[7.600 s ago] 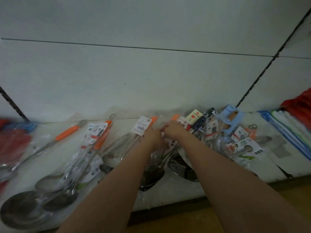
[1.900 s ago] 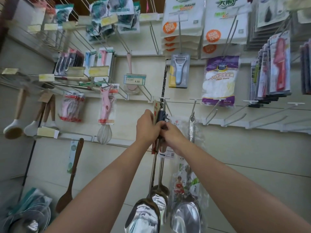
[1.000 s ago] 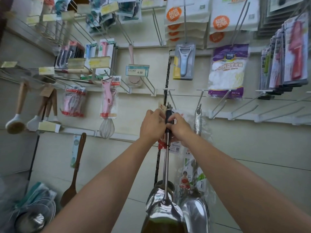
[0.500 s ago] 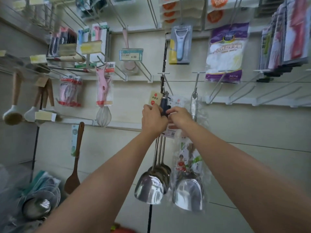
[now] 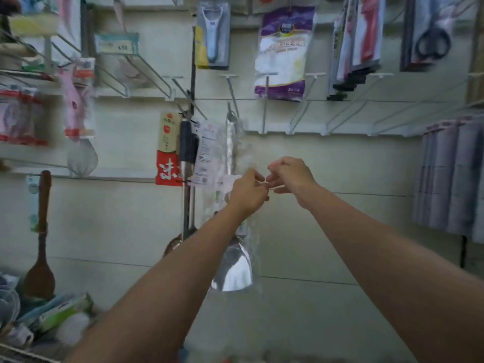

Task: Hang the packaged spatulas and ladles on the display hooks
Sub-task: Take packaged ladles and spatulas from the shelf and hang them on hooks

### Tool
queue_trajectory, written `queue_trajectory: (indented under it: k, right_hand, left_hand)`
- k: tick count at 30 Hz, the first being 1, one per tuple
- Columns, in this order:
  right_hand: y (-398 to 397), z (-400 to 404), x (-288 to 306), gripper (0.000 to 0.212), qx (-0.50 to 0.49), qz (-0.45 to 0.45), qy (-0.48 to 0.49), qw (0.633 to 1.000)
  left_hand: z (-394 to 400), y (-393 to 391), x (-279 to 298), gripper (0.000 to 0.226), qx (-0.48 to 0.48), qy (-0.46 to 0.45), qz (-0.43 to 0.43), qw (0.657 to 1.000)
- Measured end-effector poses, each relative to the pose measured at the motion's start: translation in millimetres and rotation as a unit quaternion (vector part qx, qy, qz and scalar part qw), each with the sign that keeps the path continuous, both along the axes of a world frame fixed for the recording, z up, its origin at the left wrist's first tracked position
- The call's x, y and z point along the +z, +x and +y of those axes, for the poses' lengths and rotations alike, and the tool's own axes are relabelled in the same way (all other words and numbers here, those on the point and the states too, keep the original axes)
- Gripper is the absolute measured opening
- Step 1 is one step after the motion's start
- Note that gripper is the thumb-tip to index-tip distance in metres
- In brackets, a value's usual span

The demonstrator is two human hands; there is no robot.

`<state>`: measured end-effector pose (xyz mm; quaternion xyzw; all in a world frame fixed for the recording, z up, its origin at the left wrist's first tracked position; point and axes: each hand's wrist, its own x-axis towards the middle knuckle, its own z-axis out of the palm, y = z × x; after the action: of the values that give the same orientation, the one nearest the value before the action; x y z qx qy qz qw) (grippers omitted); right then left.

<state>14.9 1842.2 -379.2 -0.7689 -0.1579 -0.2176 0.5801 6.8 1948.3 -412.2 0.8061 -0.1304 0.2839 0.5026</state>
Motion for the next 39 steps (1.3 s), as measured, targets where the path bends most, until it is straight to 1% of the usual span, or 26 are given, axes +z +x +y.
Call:
queue_trajectory:
  k: [2, 4, 8, 13, 18, 25, 28, 32, 37, 39]
  right_hand:
    - [5, -19, -17, 0.007, 0.005, 0.034, -0.018, 0.999]
    - [11, -37, -35, 0.011, 0.009, 0.068, -0.029, 0.997]
    - [24, -64, -74, 0.015, 0.0, 0.114, -0.036, 0.993]
    - [39, -81, -119, 0.019, -0.008, 0.149, -0.04, 0.988]
    - [50, -87, -169, 0.018, -0.012, 0.192, -0.026, 0.981]
    - [67, -82, -253, 0.018, 0.009, 0.275, -0.002, 0.961]
    - [78, -80, -278, 0.02, 0.015, 0.298, -0.004, 0.954]
    - [99, -79, -305, 0.022, 0.011, 0.324, -0.006, 0.946]
    - [125, -74, -346, 0.027, 0.01, 0.363, -0.007, 0.932]
    - [133, -71, -363, 0.028, 0.01, 0.386, -0.006, 0.922]
  left_hand:
    - [-14, 9, -18, 0.009, -0.015, -0.01, 0.022, 1.0]
    - [-29, 19, -36, 0.01, -0.014, 0.009, 0.035, 0.999]
    - [-51, 34, -70, 0.019, -0.015, 0.033, 0.071, 0.997]
    - [-66, 45, -109, 0.023, -0.011, 0.057, 0.108, 0.992]
    - [-74, 53, -152, 0.023, -0.01, 0.068, 0.148, 0.987]
    - [-64, 68, -224, 0.018, -0.002, 0.048, 0.225, 0.973]
    - [-57, 78, -252, 0.018, 0.002, 0.069, 0.252, 0.965]
    - [-55, 96, -282, 0.012, -0.003, 0.068, 0.277, 0.958]
    - [-54, 120, -332, 0.023, -0.006, 0.085, 0.317, 0.945]
    - [-53, 128, -348, 0.024, -0.007, 0.088, 0.335, 0.938]
